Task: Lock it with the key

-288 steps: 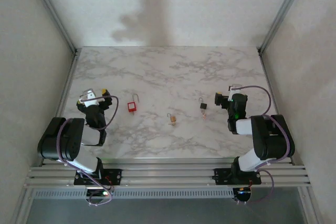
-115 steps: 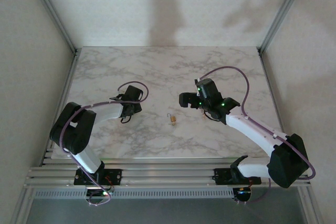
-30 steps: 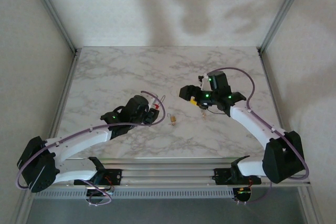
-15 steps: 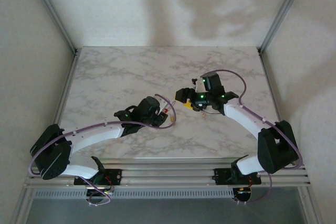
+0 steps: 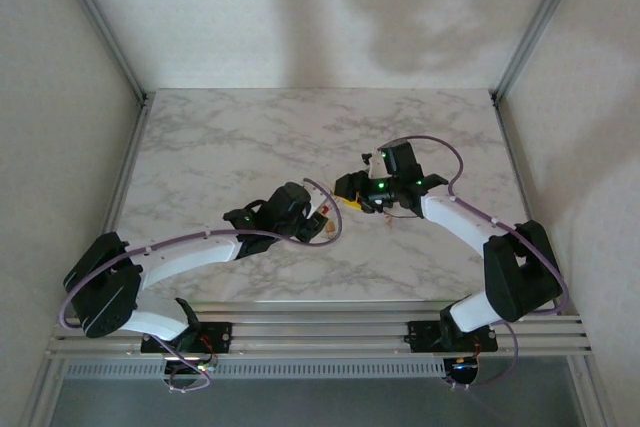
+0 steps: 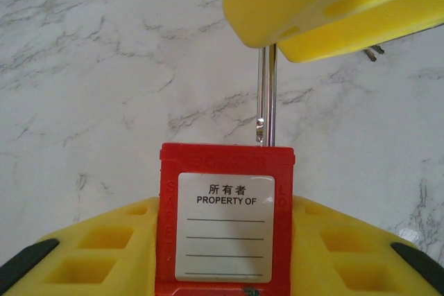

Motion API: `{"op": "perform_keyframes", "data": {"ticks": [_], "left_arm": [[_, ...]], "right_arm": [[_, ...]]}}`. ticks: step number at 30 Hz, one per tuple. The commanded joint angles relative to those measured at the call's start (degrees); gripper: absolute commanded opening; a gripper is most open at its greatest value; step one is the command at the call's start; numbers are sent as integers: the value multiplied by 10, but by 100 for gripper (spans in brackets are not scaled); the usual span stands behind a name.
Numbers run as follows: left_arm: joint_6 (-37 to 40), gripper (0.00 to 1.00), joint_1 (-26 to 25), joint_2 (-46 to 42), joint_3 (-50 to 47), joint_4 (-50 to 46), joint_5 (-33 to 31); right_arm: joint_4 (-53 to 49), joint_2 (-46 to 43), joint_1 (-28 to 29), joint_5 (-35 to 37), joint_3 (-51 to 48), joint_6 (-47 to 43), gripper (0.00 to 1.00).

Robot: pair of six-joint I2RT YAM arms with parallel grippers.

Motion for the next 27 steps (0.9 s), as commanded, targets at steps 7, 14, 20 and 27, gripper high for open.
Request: {"op": "perform_keyframes", "data": {"ticks": [7,14,20,27], "left_arm": [[20,0,-15,-6,5,27,23],[30,0,-21,-21,-12,40,28],[38,0,-22,-47,-35,59,17],[45,0,-22,-92,-76,103,-10]], "right_arm": [[2,14,5,-11,11,-4,36],[-7,12,6,-10,15,-9,29],[5,-3,7,-14,10,-15,26],[34,-39,16,-20,-1,-24,26]]}}
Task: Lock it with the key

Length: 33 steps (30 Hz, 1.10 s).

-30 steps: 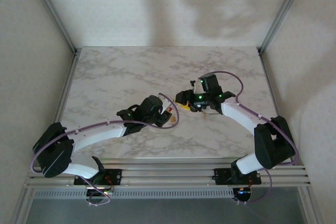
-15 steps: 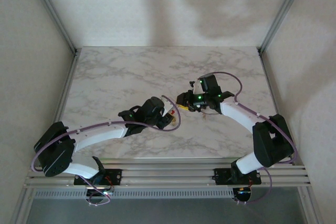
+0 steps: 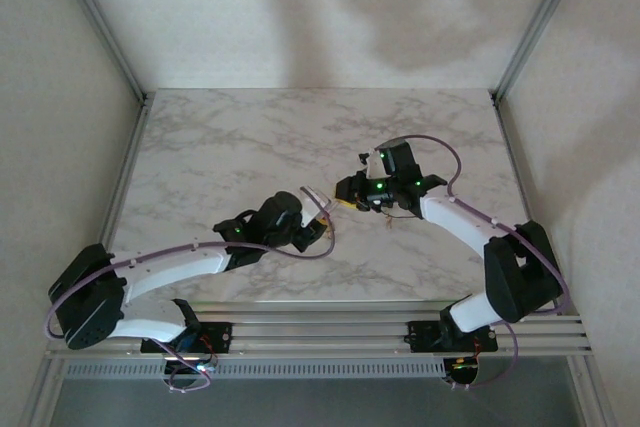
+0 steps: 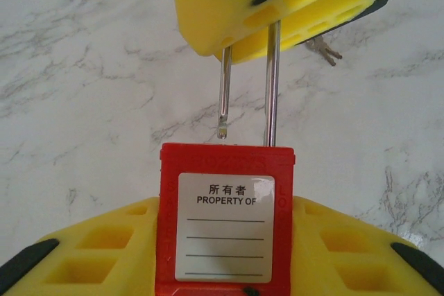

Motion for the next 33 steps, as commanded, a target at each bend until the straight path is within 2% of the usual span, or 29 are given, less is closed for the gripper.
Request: {"op": "perform_keyframes", "data": {"ticks": [1,15,33], "left_arm": [[12,0,-5,-33,-19,51,-24],[20,0,-10,-79,-65,101,-23],[41,0,-21,-127,-121,176,-52]], "right_arm": [[26,-33,9,-14,-3,-17,25],[47,-46,21,-14,-8,-25,24],[94,-83,44,-19,-27,-40,17]]}}
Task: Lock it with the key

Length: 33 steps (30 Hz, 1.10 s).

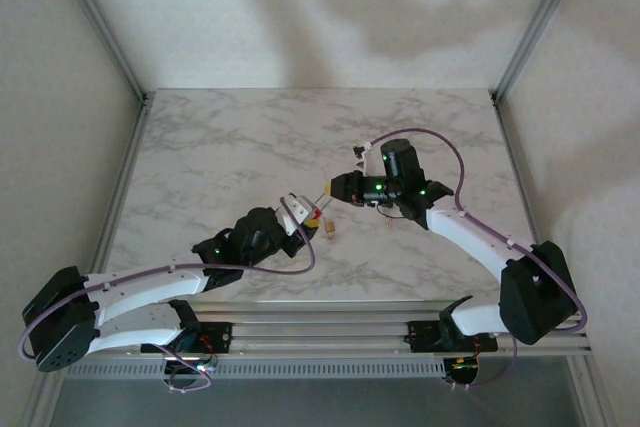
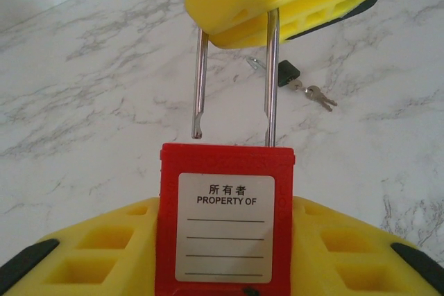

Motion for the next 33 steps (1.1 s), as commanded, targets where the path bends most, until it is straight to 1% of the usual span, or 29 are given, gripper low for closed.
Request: {"op": "perform_keyframes", "data": {"ticks": [1,3,15,21,33], "left_arm": [[14,0,-9,-22,-12,50,-19],[15,0,-9,-29,-20,55,-19],[33,0,-23,-94,-88,170,-28],[36,0,-25,-115,-106,206,-30],[49,0,-29,-150,-130,253,-47]], "right_arm": [[25,-18,9,-12,-11,-15,17],[32,-24,11,-12,-15,-17,16],[80,-53,28,-17,-37,-25,12],[92,-57,39,-24,-40,-32,9],[94,-50,52,-28,-37,-44,0]]}}
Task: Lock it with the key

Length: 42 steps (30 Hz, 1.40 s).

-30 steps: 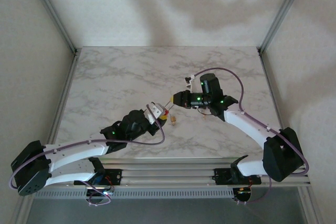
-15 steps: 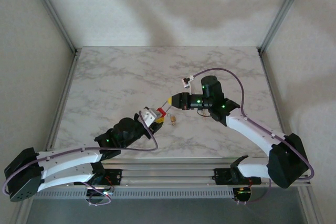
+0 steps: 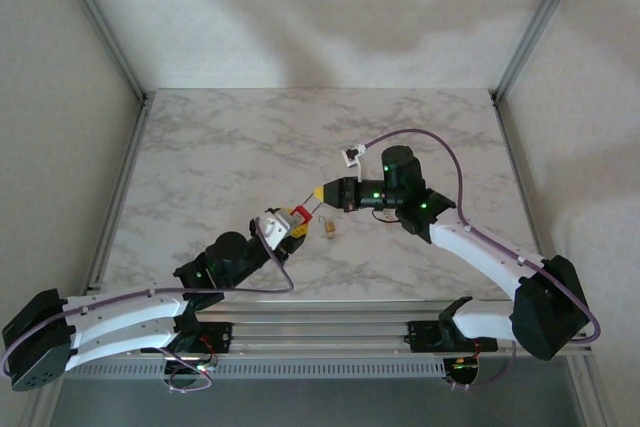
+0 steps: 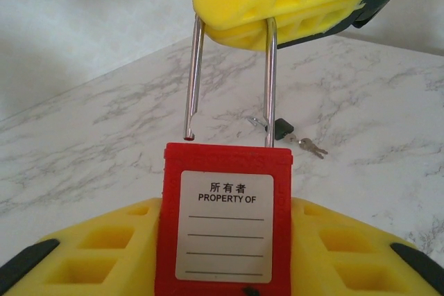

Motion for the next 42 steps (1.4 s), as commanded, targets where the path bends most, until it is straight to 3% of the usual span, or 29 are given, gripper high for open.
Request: {"op": "perform_keyframes", "data": {"ticks": [1,42], "left_arm": [[5,0,-4,-28,0,91,-19],[0,0,-6,-83,-29,166,-62]], "right_arm": [[-5,1,7,-9,-7,-12,0],[-24,88,83,-34,33,-72,0]]}}
